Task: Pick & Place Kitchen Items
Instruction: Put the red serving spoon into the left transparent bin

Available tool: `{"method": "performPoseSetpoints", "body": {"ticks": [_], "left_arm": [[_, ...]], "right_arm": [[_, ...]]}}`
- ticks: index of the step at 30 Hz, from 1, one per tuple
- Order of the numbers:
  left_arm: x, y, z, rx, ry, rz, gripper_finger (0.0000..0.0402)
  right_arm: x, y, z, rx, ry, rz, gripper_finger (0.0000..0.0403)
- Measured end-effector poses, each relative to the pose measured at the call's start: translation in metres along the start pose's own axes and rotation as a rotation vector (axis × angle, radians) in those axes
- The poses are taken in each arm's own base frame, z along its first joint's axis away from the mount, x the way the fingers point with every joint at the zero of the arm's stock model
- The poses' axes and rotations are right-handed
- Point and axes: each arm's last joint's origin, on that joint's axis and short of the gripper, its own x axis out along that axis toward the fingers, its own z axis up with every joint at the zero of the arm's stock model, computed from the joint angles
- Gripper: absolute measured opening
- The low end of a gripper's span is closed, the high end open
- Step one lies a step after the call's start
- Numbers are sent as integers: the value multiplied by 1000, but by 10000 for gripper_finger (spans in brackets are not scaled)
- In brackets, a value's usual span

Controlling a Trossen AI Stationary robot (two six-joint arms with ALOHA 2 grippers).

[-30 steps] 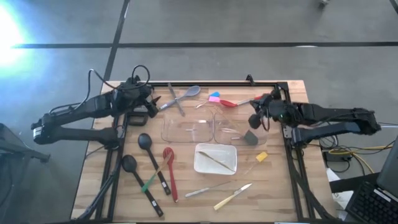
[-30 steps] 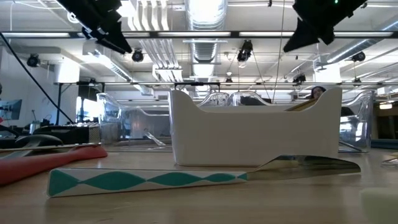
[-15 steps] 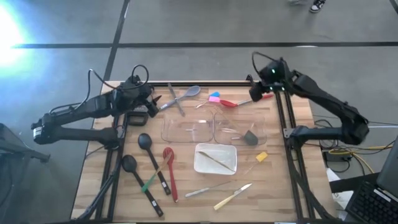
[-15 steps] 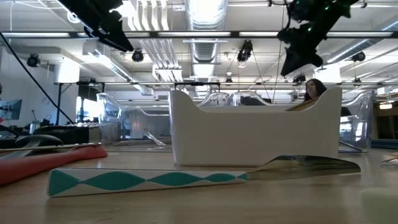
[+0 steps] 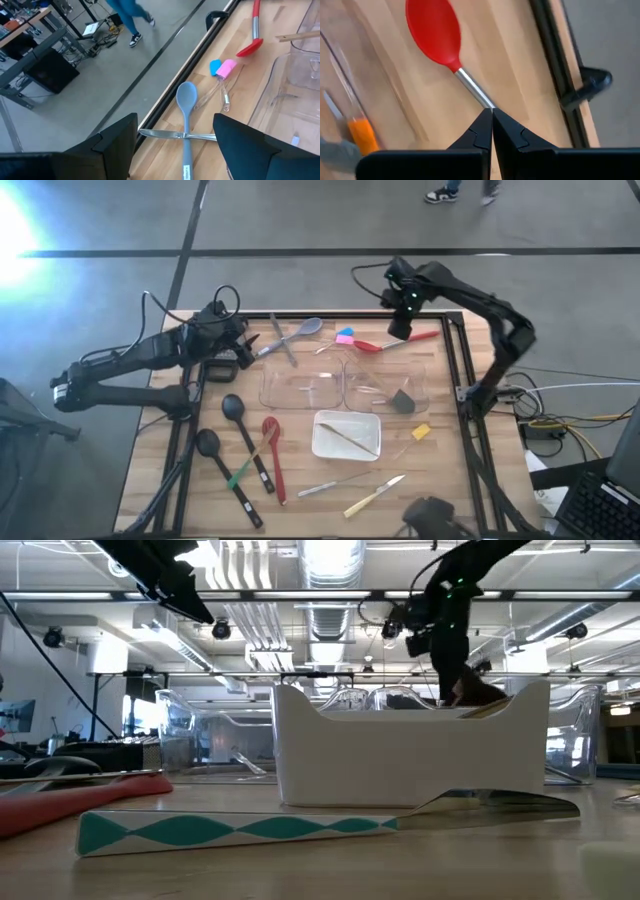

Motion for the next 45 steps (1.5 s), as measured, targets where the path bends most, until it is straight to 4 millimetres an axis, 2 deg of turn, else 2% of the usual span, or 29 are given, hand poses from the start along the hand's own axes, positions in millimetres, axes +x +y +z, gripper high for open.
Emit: {"method": "performPoseSetpoints", "body": {"ticks": [3, 10, 21, 36, 45], "left_arm": [[0, 0, 0, 0, 1, 0, 266], [0, 0, -1, 15, 8, -1, 266], [0, 0, -1, 8, 9, -1, 266], [0, 0, -1, 49, 8, -1, 266], [0, 0, -1, 49, 9, -1, 266]], "right_arm": [[17, -6, 11, -106, 55, 42, 8], [52, -9, 13, -259, 202, 143, 8], [77, -10, 14, -223, 278, 187, 15], [114, 1, 23, -278, 316, 263, 147], [126, -4, 31, -325, 282, 172, 176]]}}
